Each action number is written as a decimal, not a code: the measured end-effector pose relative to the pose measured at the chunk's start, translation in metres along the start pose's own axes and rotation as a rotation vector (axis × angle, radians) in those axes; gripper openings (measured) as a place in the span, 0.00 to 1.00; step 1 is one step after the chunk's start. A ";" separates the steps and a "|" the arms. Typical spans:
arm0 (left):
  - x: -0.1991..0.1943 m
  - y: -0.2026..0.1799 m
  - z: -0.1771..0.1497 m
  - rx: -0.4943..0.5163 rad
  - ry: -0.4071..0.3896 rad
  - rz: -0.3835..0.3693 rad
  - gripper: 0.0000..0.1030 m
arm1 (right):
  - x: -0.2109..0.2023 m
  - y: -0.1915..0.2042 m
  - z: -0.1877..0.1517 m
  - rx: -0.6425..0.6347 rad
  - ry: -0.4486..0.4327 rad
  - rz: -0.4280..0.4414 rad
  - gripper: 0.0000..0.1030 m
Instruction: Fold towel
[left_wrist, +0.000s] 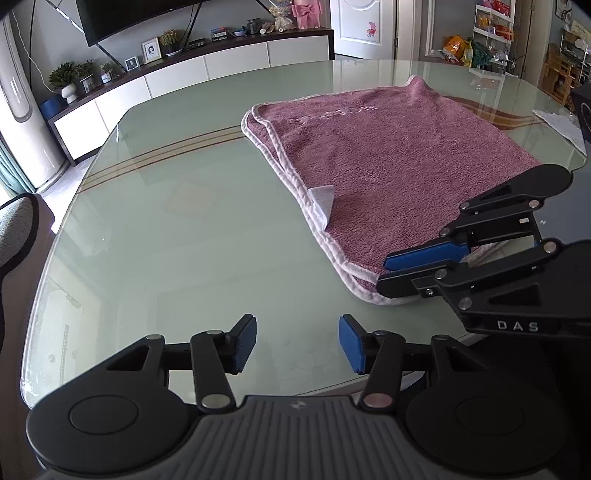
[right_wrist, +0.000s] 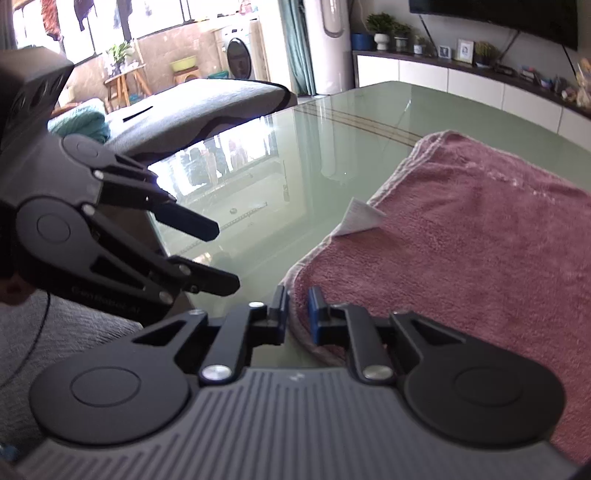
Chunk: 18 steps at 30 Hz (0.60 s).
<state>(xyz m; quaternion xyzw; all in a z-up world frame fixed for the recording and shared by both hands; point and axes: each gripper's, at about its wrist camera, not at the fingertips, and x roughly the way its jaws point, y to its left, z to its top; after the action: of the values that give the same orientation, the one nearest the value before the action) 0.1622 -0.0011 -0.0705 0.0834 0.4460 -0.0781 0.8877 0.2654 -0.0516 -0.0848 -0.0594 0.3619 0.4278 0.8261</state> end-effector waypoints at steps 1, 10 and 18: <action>0.000 -0.001 0.001 0.002 -0.003 -0.005 0.52 | -0.002 -0.003 0.000 0.030 -0.003 0.013 0.11; 0.006 -0.013 0.016 -0.009 -0.030 -0.058 0.52 | -0.023 0.000 -0.001 0.010 -0.051 -0.041 0.08; 0.028 -0.015 0.033 -0.112 0.005 -0.110 0.52 | -0.039 -0.019 -0.005 0.037 -0.083 -0.113 0.08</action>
<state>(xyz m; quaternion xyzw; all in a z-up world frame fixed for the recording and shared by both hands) 0.2011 -0.0248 -0.0752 0.0093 0.4556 -0.1015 0.8843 0.2625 -0.0919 -0.0671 -0.0468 0.3313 0.3757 0.8642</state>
